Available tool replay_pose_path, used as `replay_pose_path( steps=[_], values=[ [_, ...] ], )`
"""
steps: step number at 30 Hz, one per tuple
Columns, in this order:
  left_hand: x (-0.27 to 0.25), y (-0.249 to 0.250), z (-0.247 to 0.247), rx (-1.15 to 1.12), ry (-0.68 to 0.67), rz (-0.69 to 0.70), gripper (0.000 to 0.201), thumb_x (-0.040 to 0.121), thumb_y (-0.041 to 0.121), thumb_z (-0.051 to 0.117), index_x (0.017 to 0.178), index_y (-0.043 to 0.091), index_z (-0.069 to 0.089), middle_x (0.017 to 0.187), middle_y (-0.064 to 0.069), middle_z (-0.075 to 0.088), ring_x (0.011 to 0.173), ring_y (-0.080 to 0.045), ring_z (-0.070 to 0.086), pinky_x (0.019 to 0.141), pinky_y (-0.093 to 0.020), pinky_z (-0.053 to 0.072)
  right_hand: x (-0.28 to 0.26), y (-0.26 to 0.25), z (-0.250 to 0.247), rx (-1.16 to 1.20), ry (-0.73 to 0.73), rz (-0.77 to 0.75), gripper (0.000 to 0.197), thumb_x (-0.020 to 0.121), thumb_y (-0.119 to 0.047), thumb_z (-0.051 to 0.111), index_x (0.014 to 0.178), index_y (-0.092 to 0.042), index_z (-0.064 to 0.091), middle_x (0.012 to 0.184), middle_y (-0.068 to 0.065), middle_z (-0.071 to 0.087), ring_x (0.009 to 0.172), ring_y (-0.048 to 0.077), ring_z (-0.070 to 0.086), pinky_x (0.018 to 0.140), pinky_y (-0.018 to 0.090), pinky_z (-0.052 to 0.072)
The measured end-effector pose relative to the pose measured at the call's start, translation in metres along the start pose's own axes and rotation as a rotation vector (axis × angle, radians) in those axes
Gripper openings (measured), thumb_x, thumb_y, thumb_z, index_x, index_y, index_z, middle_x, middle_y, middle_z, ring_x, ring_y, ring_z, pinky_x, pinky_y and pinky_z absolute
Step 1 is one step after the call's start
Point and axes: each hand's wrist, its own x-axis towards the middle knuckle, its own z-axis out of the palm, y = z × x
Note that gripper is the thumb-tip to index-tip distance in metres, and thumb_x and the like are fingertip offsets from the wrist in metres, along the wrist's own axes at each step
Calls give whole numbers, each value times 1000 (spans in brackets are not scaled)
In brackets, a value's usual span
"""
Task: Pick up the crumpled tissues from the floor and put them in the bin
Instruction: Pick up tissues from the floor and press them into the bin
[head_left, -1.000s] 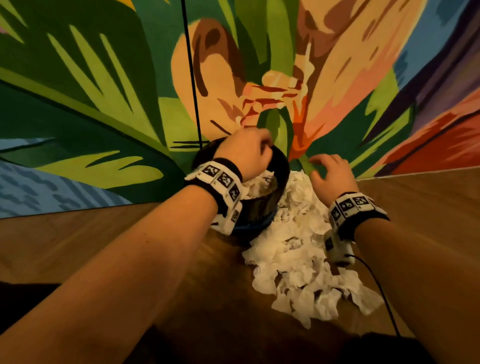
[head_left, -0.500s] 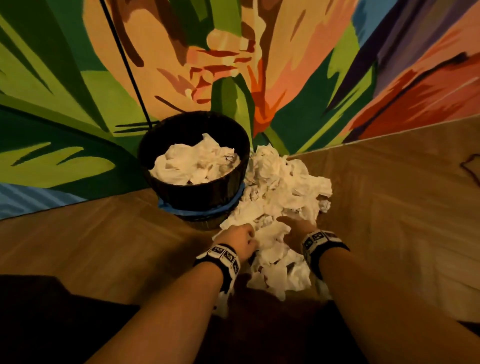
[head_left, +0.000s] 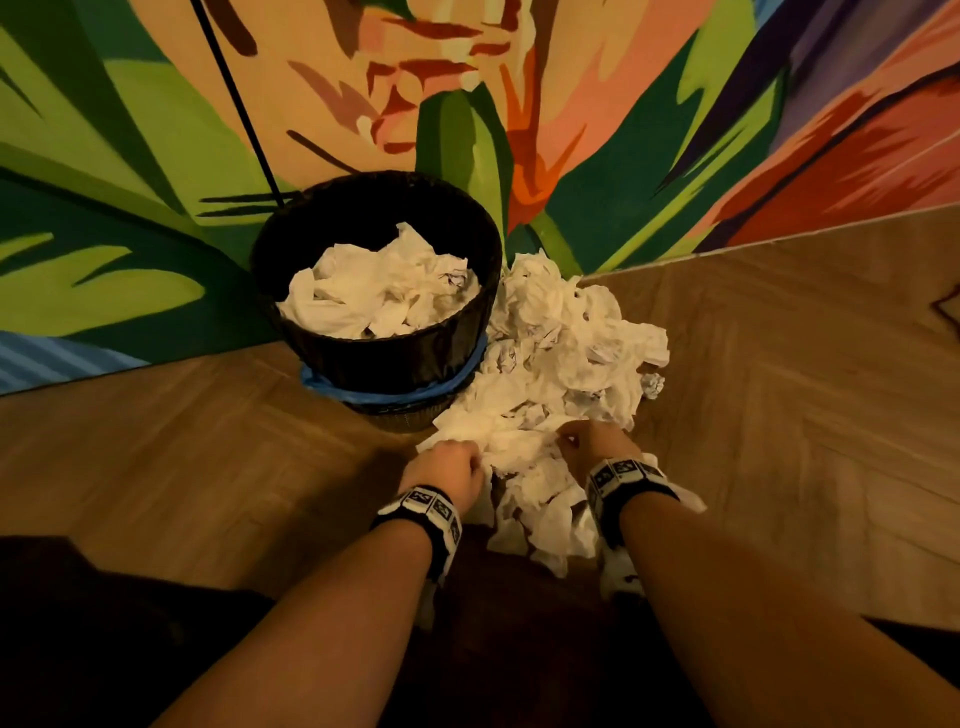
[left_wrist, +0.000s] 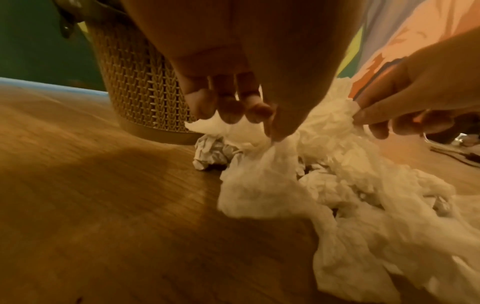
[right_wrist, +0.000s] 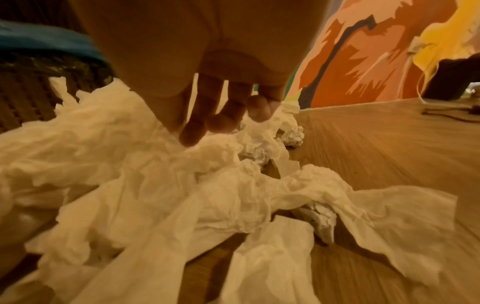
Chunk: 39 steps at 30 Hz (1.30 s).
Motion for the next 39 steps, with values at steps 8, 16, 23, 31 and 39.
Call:
replay_pose_path(
  steps=[8, 16, 23, 31, 39],
  values=[
    [-9, -13, -17, -539, 209, -14, 13, 83, 32, 53, 79, 30, 41, 66, 1, 57, 56, -16, 54, 51, -28, 44, 2, 0, -8, 652, 205, 161, 48, 96, -46, 49, 132, -15, 55, 117, 7, 66, 96, 24, 67, 89, 39, 55],
    [-8, -19, -27, -617, 390, -93, 23, 95, 12, 43, 94, 14, 66, 101, -4, 59, 97, -23, 55, 86, -30, 42, 2, -2, -23, 990, 363, 247, 16, 96, -9, 47, 110, -15, 51, 105, 9, 60, 89, 33, 66, 77, 48, 58],
    [-7, -32, -25, -515, 427, -248, 47, 98, 41, 42, 58, 17, 48, 61, -2, 53, 63, -22, 54, 58, -30, 36, -10, 3, -18, 746, 186, 272, 58, 88, 1, 55, 143, -17, 45, 132, 11, 57, 94, 28, 68, 79, 36, 58],
    [-16, -43, 6, -541, 303, -171, 9, 101, 29, 41, 103, 38, 42, 90, 1, 62, 72, -14, 60, 59, -29, 46, -10, 3, 1, 450, 38, 250, 41, 80, -22, 62, 116, -23, 44, 107, 9, 61, 85, 28, 64, 76, 41, 58],
    [-8, -35, 18, -152, 148, -133, 51, 83, 53, 65, 121, 47, 32, 96, 4, 56, 85, -22, 60, 63, -31, 46, -12, 5, 22, -2, -248, 39, 95, 67, -61, 74, 147, -36, 28, 144, 4, 43, 124, 28, 51, 98, 39, 48]
  ],
)
